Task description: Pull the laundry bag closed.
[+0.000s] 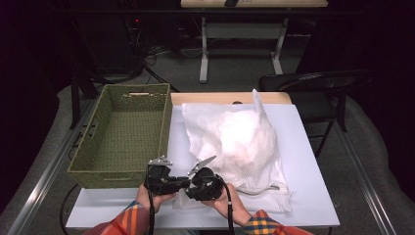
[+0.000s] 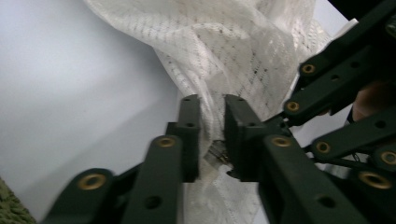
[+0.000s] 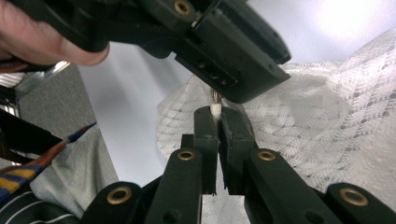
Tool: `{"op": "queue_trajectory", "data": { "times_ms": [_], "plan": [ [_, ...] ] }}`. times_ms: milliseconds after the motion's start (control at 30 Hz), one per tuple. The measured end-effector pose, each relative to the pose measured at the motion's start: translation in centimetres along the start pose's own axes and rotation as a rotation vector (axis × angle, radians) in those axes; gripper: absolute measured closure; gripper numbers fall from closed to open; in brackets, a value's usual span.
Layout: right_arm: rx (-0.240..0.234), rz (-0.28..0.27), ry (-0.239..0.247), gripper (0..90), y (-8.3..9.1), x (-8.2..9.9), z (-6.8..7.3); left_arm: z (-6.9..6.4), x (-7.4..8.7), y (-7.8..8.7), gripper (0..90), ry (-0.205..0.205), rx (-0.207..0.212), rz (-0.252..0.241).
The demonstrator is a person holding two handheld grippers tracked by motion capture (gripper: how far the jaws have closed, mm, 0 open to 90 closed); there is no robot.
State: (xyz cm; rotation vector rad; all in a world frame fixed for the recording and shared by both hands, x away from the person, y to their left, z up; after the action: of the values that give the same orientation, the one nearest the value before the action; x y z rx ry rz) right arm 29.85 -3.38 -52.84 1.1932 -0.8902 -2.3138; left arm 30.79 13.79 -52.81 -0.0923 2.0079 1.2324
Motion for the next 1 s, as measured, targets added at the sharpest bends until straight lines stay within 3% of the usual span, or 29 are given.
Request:
{"op": "queue_trajectory", "data": {
  "times_ms": [33,133,200,300,467,1000],
  "plan": [
    [0.002,0.002,0.003,86.9,0.0,0.0,0.0,0.2,0.0,-0.2,67.1,0.011,0.003,0.002],
    [0.011,0.017,0.015,86.9,0.0,0.0,0.2,0.3,0.0,-0.5,65.7,0.018,0.04,0.022],
    [0.019,0.023,0.028,87.0,0.0,0.0,0.2,0.3,0.1,-0.6,67.9,0.022,0.05,0.026],
    [0.024,0.035,0.029,87.0,0.1,0.0,0.2,0.2,0.1,-0.8,78.2,0.017,0.078,0.034],
    [0.02,0.038,0.028,87.0,0.1,0.1,0.0,0.0,0.0,-0.4,85.1,0.001,0.067,0.004],
    [0.045,0.08,-0.018,87.1,0.5,0.3,-1.3,0.1,-0.2,0.9,85.9,-0.033,0.009,-0.037]
  ]
}}
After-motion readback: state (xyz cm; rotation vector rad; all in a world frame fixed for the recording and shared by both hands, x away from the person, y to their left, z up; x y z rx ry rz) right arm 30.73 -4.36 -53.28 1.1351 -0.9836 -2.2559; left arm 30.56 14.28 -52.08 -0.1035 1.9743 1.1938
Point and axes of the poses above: each handheld gripper's, and its own axes: y roughly backward along the jaws, x roughly out of its underside, z roughly to its left, the point moved 1 cm from there along -y, roughly forward along the jaws, and after that the axes turned 14 degrees about -x, right-handed, at the moved point
